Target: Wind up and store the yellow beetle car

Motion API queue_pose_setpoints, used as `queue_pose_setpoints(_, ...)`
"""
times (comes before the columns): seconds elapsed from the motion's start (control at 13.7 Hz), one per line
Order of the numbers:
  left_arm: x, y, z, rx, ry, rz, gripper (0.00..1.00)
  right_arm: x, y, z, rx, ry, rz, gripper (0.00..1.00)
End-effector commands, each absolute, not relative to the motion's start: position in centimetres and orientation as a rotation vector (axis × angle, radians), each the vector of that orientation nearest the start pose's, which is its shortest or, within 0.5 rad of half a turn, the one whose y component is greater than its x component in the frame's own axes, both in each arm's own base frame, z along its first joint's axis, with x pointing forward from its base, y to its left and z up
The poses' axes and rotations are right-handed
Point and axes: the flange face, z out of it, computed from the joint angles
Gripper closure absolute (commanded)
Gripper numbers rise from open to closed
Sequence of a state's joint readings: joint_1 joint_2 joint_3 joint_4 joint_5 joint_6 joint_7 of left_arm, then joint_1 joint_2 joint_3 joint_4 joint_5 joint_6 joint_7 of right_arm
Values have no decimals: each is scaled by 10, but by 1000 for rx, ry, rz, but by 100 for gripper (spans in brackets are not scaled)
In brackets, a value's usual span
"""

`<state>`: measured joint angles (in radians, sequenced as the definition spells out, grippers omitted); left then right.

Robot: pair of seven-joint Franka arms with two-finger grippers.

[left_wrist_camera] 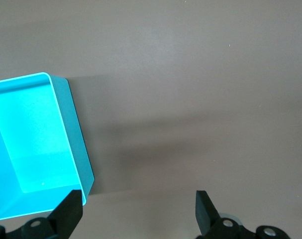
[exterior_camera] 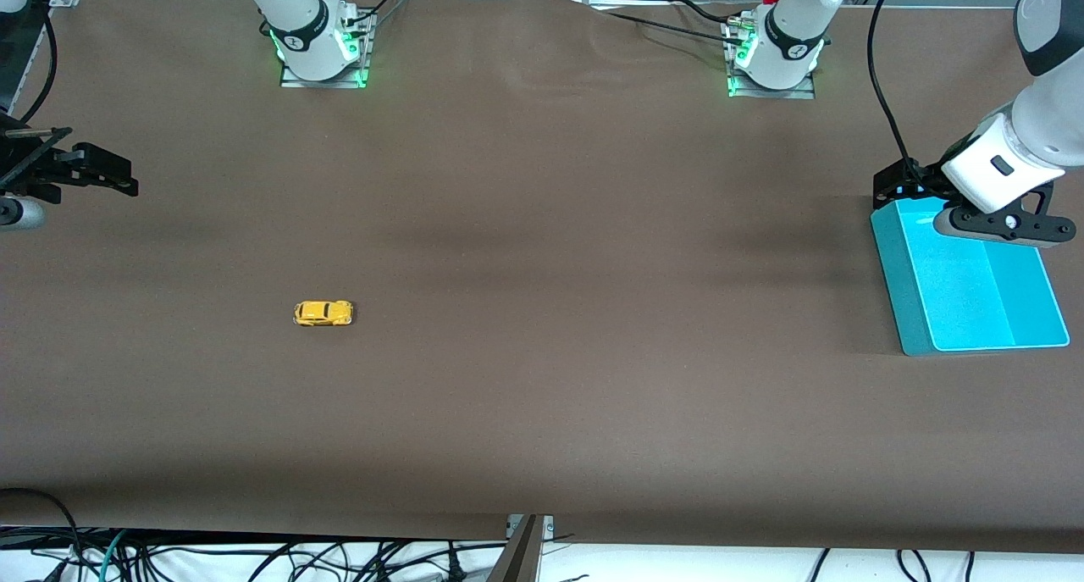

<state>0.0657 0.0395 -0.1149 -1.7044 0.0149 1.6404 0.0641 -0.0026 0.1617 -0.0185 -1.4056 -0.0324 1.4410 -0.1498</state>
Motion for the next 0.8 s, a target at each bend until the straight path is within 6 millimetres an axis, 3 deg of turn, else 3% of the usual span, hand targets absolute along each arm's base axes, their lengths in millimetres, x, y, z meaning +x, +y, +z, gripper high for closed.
queue_pose_setpoints(0.0,558,-20,549,-3149,192,169,0,587,-17,602,-3168,-192,193,0)
queue_pose_setpoints(0.73,557,-16,551,-3151,182,178,0,587,-15,602,-3168,-195,193,0)
